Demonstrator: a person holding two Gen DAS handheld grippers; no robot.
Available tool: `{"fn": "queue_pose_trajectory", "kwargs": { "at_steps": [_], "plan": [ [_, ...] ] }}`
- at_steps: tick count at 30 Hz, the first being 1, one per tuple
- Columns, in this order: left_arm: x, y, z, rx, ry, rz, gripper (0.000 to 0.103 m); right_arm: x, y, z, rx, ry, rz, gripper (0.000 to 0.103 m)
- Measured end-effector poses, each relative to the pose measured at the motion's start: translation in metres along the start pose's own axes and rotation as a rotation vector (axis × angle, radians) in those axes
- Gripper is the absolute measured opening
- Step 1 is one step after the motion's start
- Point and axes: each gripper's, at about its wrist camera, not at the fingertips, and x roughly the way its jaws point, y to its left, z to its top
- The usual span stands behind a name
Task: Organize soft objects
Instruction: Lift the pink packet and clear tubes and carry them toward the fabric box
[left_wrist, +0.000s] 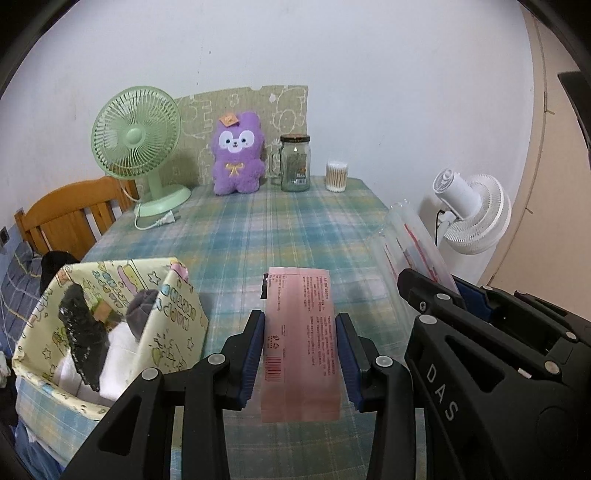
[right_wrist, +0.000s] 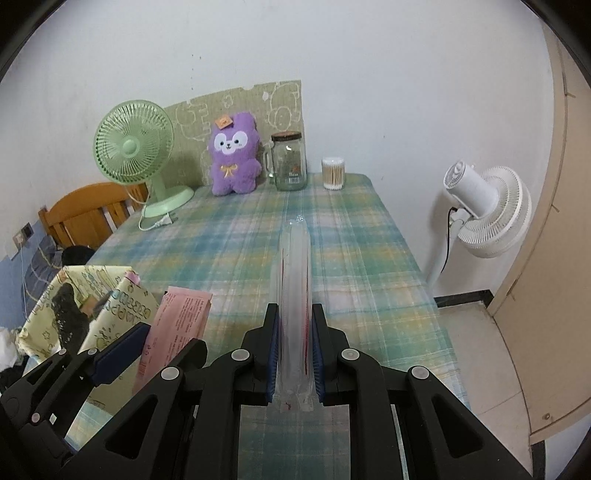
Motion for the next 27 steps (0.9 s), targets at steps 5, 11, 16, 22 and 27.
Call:
{"fn": "queue_pose_trajectory", "kwargs": {
  "at_steps": [5,11,16,22,27],
  "plan": [
    [-0.012,0.002,0.005,-0.001,-0.021,-0.008,0.039,-0.015,0.004,0.006,-0.003,-0.026,-0.004,0.018],
    [-0.025,0.005,0.012,0.006,-0.039,-0.020,0.039,-0.030,0.009,0.011,-0.007,-0.050,-0.009,0.018],
    [-0.035,0.008,0.015,0.012,-0.056,-0.027,0.039,-0.041,0.015,0.015,-0.010,-0.065,-0.019,0.018],
    [-0.044,0.014,0.019,0.030,-0.073,-0.031,0.039,-0.051,0.024,0.019,-0.017,-0.081,-0.033,0.018],
    [-0.048,0.022,0.020,0.029,-0.079,-0.037,0.039,-0.055,0.033,0.021,-0.023,-0.085,-0.031,0.018]
  ]
}}
